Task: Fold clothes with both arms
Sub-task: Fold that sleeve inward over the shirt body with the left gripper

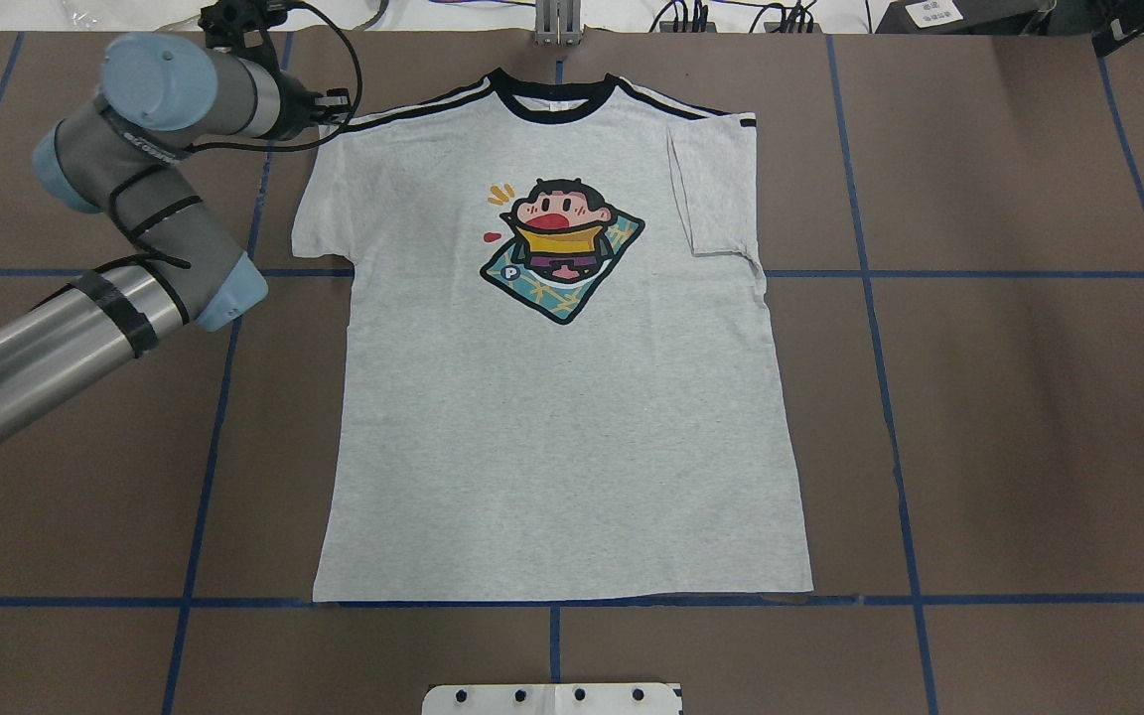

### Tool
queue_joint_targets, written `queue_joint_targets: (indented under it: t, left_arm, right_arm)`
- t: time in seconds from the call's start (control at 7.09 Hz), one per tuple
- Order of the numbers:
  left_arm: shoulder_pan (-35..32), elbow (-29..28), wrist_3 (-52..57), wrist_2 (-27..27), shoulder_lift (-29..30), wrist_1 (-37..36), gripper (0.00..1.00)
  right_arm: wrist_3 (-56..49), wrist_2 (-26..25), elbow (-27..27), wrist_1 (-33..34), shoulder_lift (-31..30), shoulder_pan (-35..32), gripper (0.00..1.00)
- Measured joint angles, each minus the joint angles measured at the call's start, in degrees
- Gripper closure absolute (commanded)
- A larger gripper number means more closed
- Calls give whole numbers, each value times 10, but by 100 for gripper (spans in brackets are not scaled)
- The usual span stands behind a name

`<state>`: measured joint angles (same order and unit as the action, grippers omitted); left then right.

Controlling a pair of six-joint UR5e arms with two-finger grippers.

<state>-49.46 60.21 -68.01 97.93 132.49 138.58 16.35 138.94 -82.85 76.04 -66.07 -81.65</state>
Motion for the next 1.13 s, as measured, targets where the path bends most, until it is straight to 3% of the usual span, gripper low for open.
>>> queue_joint_targets:
  t: [0.28, 0.56, 0.71, 1.13]
  left_arm:
    - [41, -48, -49, -40, 73, -65, 100]
    - [55, -93, -59, -49, 112, -68, 100]
    - [58, -107, -60, -54, 123, -68, 1]
    - [66, -99, -21, -54, 110, -20, 0]
  right_arm:
    - [0, -1, -6, 0, -7, 0, 0]
    - [-1, -1, -7, 0, -10, 0, 0]
    - [-1, -1, -7, 0, -12, 0, 0]
    - [1, -4, -22, 0, -20, 1, 0]
